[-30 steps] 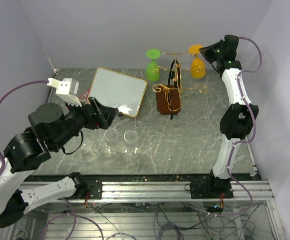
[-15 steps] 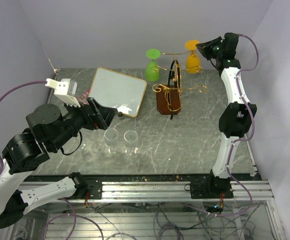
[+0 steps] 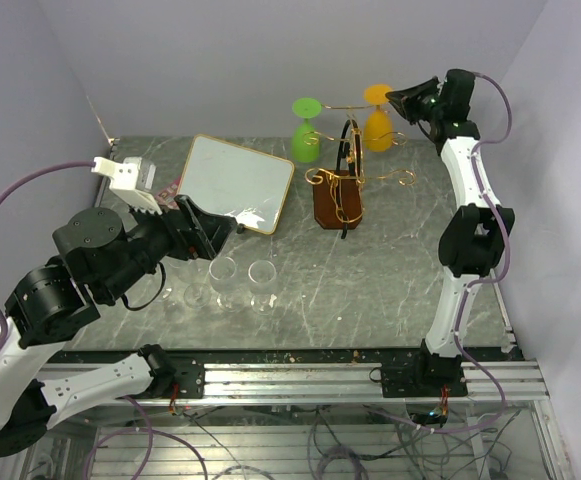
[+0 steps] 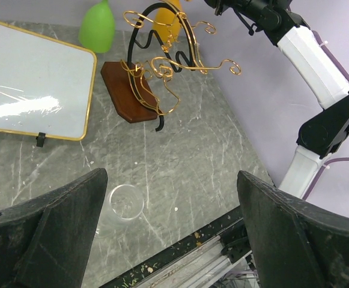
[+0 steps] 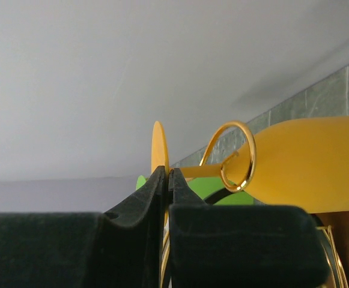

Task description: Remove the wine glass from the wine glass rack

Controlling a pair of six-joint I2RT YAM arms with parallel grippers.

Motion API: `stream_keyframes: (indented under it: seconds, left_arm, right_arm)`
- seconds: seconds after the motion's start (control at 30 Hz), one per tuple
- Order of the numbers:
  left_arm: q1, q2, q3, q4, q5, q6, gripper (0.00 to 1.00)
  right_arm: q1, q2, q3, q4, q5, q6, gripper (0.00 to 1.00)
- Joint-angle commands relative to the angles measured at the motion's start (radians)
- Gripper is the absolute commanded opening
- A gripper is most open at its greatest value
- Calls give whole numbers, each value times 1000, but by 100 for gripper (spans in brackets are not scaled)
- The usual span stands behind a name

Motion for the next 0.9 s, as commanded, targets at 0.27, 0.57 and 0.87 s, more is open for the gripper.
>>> stream_keyframes:
  seconds: [0.27, 0.57, 0.87]
  left_arm:
    - [0, 13, -6, 18, 27, -16, 99]
    - [0, 20, -19, 27, 44, -23, 99]
    - [0, 46, -42, 68, 71, -28, 99]
  right_arm:
    - [0, -181, -97, -39, 32, -36, 0]
    - [-48, -395, -286, -58, 255, -160, 0]
    - [-110, -623, -443, -37, 377, -315, 0]
